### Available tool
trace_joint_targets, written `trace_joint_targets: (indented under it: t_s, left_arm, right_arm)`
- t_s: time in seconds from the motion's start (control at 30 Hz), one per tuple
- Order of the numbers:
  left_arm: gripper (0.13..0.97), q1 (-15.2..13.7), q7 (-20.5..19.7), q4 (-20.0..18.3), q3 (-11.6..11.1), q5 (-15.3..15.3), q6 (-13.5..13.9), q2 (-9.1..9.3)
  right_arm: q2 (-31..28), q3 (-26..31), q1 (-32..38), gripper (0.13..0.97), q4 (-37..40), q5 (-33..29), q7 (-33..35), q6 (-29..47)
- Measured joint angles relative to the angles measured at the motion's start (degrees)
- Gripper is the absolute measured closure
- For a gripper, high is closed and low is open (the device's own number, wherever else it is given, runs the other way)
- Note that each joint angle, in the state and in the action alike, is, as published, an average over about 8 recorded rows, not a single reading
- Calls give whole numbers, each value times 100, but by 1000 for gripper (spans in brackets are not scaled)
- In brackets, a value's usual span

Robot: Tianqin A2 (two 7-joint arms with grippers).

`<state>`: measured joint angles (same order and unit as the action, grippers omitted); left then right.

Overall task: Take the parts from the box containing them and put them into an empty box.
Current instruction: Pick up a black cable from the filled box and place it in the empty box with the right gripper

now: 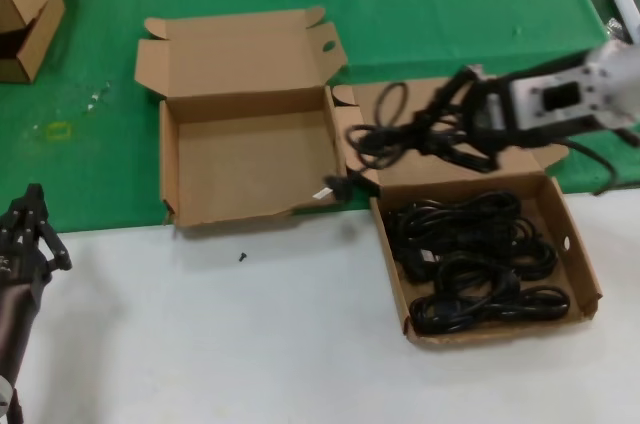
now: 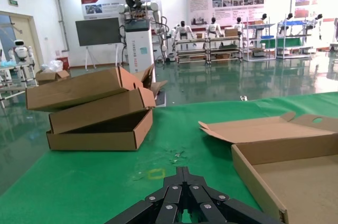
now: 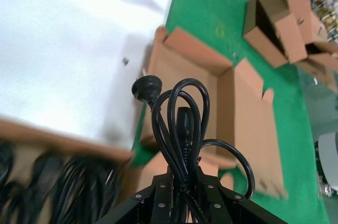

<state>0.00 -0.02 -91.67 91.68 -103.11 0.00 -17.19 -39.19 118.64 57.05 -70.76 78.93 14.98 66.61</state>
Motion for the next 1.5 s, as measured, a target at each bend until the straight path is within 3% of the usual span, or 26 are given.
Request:
trace_joint_targets:
  t_s: [0.37,0.67,0.9,1.27,1.5]
  left_arm:
    - [955,0,0,0,0,0,0,0]
    - [955,0,0,0,0,0,0,0]
    - [955,0,0,0,0,-1,0,0]
    - [955,0,0,0,0,-1,0,0]
    - [955,0,0,0,0,-1,0,0]
  right_arm:
    - [1215,364,403,880,716,-302,-60,-638]
    - [2186,586,652,880,1700,-399,384,-1219]
    - [2829,620,826,880,2847,-325,1118,-1673]
    - [3694,364,1405,880,5219,160,2949,-2346]
    - [3879,668,1590,880,5916,764,3532,-2613]
